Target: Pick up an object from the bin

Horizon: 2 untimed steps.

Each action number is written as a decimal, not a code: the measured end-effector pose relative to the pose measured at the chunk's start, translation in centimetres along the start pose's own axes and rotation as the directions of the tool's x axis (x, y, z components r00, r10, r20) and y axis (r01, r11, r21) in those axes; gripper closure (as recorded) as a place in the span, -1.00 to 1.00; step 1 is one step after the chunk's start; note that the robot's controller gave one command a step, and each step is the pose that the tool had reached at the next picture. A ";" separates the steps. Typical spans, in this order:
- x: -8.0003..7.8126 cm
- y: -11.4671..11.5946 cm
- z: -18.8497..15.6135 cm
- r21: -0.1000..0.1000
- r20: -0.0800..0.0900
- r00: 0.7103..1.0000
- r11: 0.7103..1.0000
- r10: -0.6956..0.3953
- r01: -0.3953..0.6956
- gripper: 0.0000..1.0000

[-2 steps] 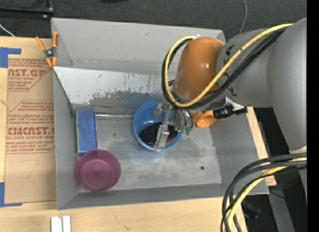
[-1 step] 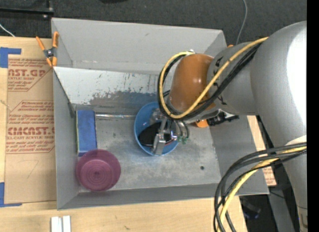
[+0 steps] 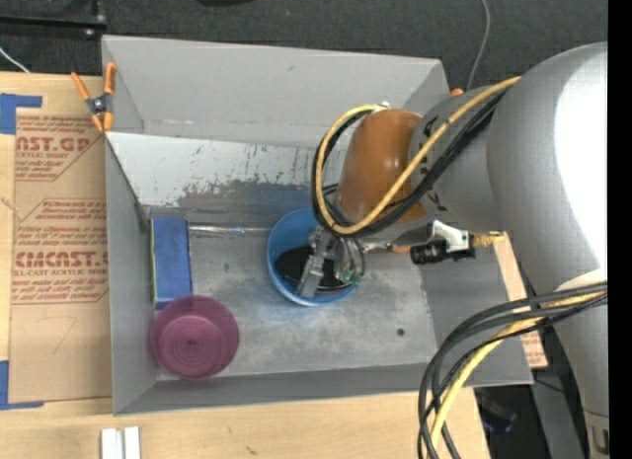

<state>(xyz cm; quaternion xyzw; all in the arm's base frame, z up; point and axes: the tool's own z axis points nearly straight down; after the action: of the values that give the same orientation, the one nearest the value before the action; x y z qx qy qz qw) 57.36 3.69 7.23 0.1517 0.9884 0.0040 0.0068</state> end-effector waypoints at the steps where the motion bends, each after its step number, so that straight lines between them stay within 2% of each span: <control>1: 0.0 0.0 0.0 0.000 0.000 1.000 1.000 0.000 0.000 1.00; 2: 0.1 0.0 -0.2 0.001 -0.004 1.000 1.000 -0.001 0.001 1.00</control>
Offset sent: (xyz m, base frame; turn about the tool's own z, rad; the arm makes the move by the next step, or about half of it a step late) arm -0.0001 -0.0001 0.0322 0.0000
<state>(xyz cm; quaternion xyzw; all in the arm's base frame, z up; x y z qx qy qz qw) 57.24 3.69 7.46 0.1514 0.9884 0.0037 0.0050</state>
